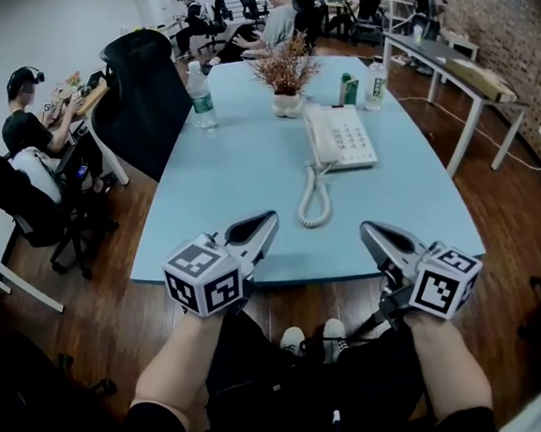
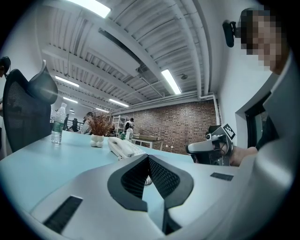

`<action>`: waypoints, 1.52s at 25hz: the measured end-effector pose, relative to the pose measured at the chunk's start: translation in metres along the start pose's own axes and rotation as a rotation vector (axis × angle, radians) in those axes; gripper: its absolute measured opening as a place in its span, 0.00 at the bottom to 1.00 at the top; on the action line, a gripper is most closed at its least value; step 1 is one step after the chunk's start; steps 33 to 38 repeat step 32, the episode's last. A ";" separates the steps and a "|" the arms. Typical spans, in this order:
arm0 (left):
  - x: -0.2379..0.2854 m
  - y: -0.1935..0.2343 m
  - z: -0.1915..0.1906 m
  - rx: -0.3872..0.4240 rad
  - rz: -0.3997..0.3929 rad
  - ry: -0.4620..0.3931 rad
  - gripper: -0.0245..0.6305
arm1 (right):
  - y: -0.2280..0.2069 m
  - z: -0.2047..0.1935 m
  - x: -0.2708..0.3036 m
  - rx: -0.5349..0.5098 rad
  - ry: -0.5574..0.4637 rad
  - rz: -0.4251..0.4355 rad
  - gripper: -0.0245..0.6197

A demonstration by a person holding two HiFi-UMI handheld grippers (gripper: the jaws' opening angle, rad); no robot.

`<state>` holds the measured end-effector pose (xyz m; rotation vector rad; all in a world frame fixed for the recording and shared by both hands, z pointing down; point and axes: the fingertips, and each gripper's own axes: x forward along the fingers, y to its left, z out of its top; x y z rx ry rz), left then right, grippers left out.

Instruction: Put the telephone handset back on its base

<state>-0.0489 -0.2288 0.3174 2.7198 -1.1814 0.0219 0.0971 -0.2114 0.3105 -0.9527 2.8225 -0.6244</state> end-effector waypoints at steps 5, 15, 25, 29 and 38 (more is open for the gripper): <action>0.001 -0.001 -0.003 -0.001 -0.003 0.004 0.03 | 0.000 0.001 0.000 0.005 -0.009 0.009 0.05; 0.002 0.004 -0.009 -0.018 0.003 0.012 0.03 | 0.000 -0.001 0.002 -0.010 0.008 0.010 0.05; 0.003 0.003 -0.009 -0.028 -0.009 0.012 0.03 | 0.000 -0.011 0.006 0.009 0.024 0.027 0.05; 0.005 0.002 -0.010 -0.023 -0.011 0.017 0.03 | -0.001 -0.014 0.007 0.014 0.026 0.026 0.05; 0.005 0.002 -0.009 -0.020 -0.011 0.016 0.03 | -0.001 -0.016 0.008 0.015 0.029 0.028 0.05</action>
